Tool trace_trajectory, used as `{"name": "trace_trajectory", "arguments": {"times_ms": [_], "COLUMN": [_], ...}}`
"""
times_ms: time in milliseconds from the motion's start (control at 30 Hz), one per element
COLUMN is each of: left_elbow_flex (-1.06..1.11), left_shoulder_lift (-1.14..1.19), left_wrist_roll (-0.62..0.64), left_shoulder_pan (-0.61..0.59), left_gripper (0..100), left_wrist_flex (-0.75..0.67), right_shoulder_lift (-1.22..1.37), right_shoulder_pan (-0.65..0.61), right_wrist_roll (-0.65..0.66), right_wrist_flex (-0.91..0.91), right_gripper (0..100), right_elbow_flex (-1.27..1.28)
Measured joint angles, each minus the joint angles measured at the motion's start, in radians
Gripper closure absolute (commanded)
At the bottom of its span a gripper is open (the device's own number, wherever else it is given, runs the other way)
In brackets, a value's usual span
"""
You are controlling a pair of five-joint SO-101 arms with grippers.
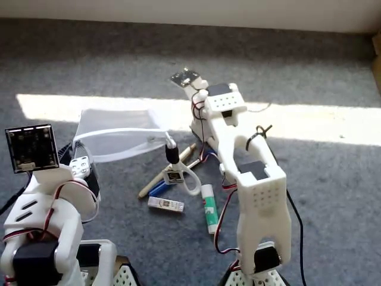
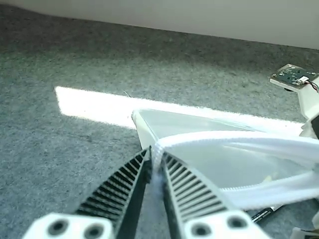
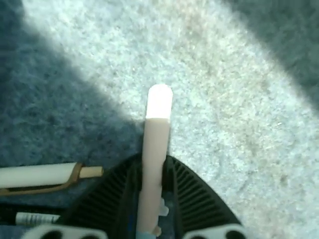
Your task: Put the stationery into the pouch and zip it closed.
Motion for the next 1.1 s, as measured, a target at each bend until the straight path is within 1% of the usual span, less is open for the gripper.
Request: {"name": "trace_trajectory", "arguments": {"times_ms": [133, 267, 500, 733, 933, 1100], "left_elbow_flex": [0.0, 0.0, 0.0, 0.0, 0.0, -0.028], "left_shoulder_lift": [0.0, 0.0, 0.0, 0.0, 0.0, 0.026], "left_wrist_roll": [0.0, 0.0, 0.0, -0.032, -0.035, -0.035], "left_shoulder_pan": [0.0, 0.0, 0.0, 0.123, 0.147, 0.152], "left_gripper": [99, 99, 99, 99, 99, 99], "left_wrist_flex": [0.0, 0.0, 0.0, 0.0, 0.0, 0.0], "right_shoulder_lift": [0.0, -0.011, -0.14, -0.282, -0.382, -0.456], "right_shoulder_pan": [0.02, 0.051, 0.114, 0.155, 0.184, 0.186], "right_wrist_roll": [-0.005, -0.058, -0.158, -0.247, -0.284, -0.301], "right_wrist_flex": [0.049, 0.072, 0.132, 0.186, 0.206, 0.189], "right_gripper": [99.3, 99.3, 99.3, 99.3, 99.3, 99.3], "right_elbow_flex": [-0.005, -0.025, -0.025, -0.025, -0.017, 0.081]}}
